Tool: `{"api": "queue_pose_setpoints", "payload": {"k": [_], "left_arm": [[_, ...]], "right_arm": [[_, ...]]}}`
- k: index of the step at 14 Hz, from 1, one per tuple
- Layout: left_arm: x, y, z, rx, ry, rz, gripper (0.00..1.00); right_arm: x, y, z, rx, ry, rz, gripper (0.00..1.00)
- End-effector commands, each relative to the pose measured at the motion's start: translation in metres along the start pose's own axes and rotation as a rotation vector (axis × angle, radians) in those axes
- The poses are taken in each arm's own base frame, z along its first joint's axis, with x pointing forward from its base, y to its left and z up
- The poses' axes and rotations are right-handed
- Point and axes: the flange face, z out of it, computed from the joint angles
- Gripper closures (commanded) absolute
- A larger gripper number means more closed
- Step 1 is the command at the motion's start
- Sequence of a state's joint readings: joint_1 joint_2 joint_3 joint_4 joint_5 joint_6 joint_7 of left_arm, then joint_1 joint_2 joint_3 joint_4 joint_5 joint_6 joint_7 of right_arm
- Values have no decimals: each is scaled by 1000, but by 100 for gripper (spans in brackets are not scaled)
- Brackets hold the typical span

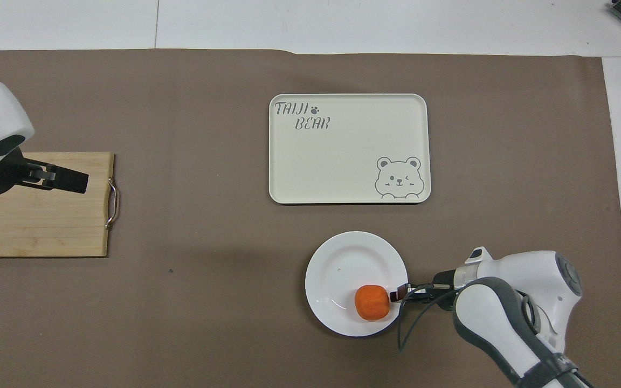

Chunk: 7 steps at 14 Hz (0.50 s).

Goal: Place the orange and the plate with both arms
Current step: 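Withdraw the left gripper while the right gripper grips the plate rim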

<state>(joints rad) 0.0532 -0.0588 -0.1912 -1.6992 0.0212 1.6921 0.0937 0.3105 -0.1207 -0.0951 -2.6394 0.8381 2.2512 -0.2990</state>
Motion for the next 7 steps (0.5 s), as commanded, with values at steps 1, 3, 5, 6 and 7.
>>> {"api": "queue_pose_setpoints", "payload": {"k": [1,3,5,6,7], "left_arm": [[1,-9,-4,5,-12,-9,0],[0,-18,-11,-18,-7,-26,0],[-3,-24,-17,-17,-4,-36,0],[-4,-26,-26,-19,-5,-25,0],[-5,-27,-37,-19,-8,-13,0]], "right_arm": [[2,1,2,23,20,4,100],[11,-5,-1,27,24,8,100],[24,-16,-8,36,31,-7,100],[29,-22,-11,45,29,-18,100],[31,-26,-14,53,27,-22,100]]}}
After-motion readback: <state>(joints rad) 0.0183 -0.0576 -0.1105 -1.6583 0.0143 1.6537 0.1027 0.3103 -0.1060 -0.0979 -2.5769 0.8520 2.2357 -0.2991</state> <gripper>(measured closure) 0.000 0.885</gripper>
